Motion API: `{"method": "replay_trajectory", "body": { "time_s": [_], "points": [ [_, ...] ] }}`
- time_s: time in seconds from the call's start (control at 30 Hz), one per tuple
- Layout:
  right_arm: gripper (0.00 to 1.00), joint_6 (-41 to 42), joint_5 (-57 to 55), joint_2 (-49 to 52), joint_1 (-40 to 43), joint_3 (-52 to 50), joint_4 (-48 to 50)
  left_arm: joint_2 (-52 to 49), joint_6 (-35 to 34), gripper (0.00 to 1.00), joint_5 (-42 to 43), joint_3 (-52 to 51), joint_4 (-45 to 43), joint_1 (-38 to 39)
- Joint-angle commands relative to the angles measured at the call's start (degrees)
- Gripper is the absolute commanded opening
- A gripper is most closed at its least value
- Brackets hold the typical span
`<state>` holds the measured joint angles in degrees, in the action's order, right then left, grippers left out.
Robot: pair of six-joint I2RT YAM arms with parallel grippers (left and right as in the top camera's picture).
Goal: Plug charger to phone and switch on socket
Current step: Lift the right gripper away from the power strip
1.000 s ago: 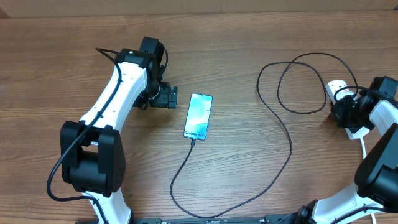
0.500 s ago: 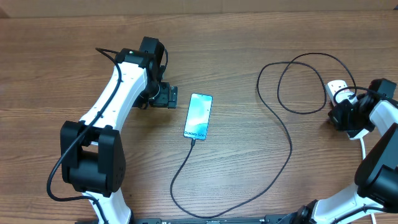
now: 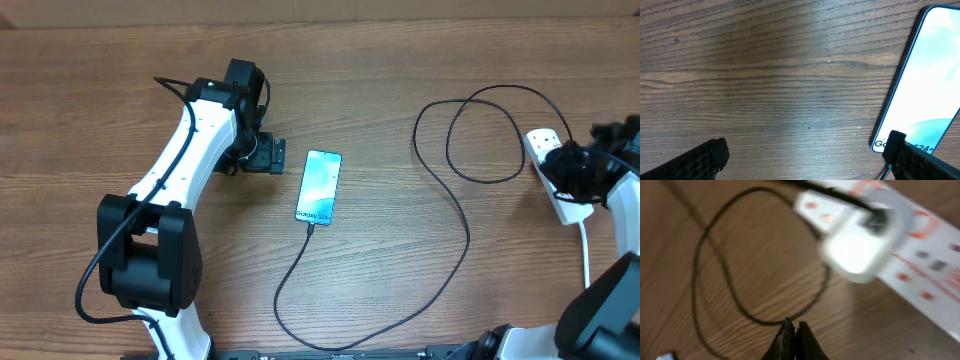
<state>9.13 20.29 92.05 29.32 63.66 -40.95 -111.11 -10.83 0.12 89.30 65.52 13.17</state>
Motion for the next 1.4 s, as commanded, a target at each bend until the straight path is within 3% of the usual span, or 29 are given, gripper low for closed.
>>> {"method": "replay_trajectory", "body": {
  "time_s": [0.0, 0.07, 0.17, 0.2, 0.3, 0.33, 1.37],
  "points": [
    [0.04, -7.69, 5.68, -0.28, -4.2, 0.68, 0.79, 1.2, -1.01, 1.0, -0.72, 0.44, -0.02, 0.31],
    [0.11, -7.98, 4.11, -0.26, -6.36, 0.68, 1.29, 1.2, -1.01, 1.0, -0.72, 0.46, -0.02, 0.31],
    [0.54, -7.98, 0.94, -0.26, -8.92, 0.68, 2.03, 1.2, -1.01, 1.0, -0.72, 0.44, -0.02, 0.31],
    [0.64, -7.93, -1.16, -0.26, -10.14, 0.68, 2.14, 1.2, -1.01, 1.0, -0.72, 0.44, -0.02, 0.31],
    [0.83, -7.89, -2.23, -0.26, -11.06, 0.68, 2.1, 1.2, -1.01, 1.0, -0.72, 0.44, -0.02, 0.31],
    [1.0, -7.89, -2.25, -0.26, -11.1, 0.68, 2.1, 1.2, -1.01, 1.0, -0.72, 0.44, -0.02, 0.31],
    [1.0, -7.69, -2.25, -0.26, -11.1, 0.68, 2.1, 1.2, -1.01, 1.0, -0.72, 0.44, -0.02, 0.31]
  ]
}}
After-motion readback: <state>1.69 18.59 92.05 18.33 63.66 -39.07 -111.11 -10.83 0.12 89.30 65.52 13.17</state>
